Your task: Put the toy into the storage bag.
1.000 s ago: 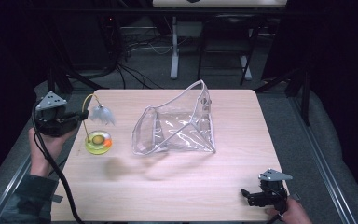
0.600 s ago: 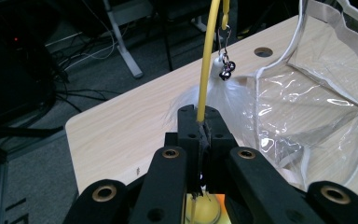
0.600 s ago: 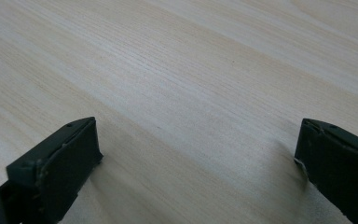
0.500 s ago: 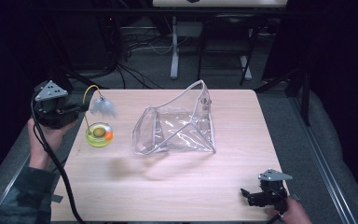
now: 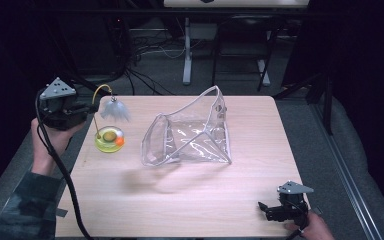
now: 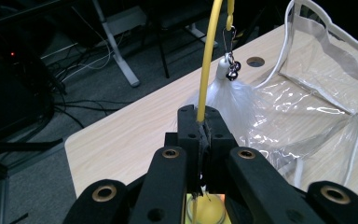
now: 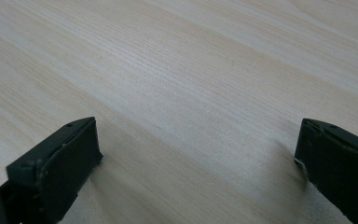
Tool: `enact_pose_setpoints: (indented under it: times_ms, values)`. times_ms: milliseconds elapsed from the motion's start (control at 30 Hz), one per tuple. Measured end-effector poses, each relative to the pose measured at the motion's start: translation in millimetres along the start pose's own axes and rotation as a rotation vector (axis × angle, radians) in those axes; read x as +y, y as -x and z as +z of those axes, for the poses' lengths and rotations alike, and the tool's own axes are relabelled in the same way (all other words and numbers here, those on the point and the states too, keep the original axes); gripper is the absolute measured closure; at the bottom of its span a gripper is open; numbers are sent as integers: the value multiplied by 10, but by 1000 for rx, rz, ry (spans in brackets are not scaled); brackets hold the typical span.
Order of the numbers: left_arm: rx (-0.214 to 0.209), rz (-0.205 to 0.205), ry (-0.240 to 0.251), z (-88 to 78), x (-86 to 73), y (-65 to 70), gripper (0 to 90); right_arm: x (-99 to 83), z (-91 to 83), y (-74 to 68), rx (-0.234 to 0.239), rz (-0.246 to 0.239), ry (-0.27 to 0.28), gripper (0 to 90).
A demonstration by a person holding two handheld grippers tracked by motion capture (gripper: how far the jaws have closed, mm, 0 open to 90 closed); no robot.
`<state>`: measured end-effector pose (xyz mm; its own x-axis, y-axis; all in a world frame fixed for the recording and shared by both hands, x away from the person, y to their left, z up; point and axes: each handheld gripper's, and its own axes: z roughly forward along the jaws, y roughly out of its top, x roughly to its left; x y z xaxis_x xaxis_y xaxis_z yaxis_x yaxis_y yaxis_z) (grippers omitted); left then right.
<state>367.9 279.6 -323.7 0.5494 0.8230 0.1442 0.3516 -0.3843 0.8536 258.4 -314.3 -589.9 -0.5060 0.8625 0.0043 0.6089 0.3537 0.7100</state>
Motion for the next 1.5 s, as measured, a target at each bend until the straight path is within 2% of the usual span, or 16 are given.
enact_pose_setpoints:
  times_ms: [567, 1067, 1500]
  values:
    - [-16, 49, 2, 23, 236, 54, 877, 0, -1, 1, 0, -1, -1, 0]
    - [-49, 92, 12, 149, 495, 163, 877, 0, 0, 0, 0, 0, 0, 0]
    - [-84, 120, 19, 277, 622, 297, 876, 0, -1, 1, 0, 0, -1, 0]
